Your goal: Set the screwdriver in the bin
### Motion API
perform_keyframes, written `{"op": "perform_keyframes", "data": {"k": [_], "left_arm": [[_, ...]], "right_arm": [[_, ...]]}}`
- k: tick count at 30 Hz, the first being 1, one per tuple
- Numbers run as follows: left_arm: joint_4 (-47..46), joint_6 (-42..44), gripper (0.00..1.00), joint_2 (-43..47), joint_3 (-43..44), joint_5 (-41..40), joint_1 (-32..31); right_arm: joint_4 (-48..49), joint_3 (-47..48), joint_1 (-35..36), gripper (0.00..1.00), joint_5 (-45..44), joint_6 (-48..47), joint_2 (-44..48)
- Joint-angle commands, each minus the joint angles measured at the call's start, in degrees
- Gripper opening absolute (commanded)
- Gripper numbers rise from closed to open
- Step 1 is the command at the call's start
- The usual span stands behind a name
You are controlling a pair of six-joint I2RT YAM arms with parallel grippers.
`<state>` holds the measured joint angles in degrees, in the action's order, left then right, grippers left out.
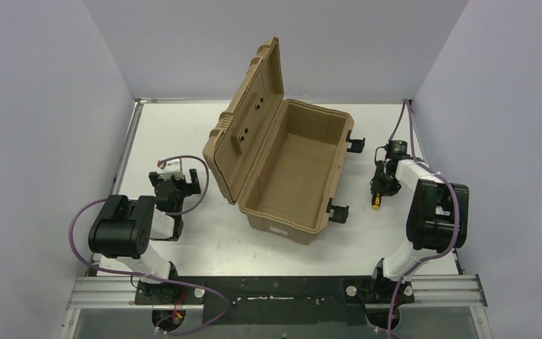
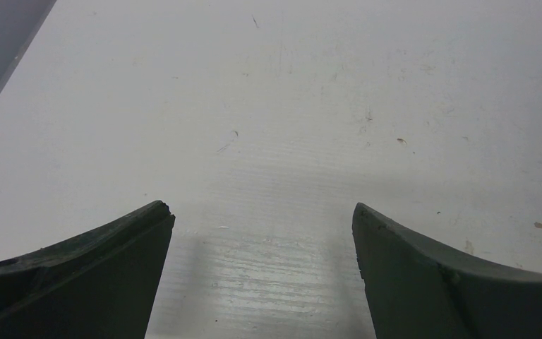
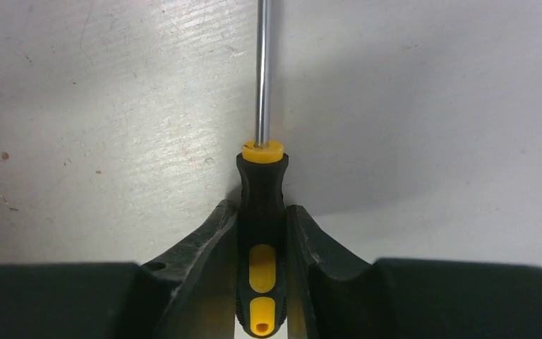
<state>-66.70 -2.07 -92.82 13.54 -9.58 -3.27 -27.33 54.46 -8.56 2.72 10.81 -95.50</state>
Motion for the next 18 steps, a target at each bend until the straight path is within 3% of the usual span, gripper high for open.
{"op": "perform_keyframes", "data": {"k": [1, 11, 18], "left_arm": [[-3.2, 0.4, 0.97, 0.2, 1.0, 0.4, -0.1], [-3.4, 0.4, 0.97, 0.0, 1.0, 0.4, -0.1], [-3.4, 0.5, 0.97, 0.1, 1.0, 0.4, -0.1]], "right_arm": [[-3.4, 5.3, -0.1, 0.00, -0.5, -1.0, 1.7], [-14.4, 32.8, 5.6, 0.00, -0.8, 4.7, 9.5], [-13.5, 43.6, 25.4, 0.00, -6.6, 13.3, 7.7]]}}
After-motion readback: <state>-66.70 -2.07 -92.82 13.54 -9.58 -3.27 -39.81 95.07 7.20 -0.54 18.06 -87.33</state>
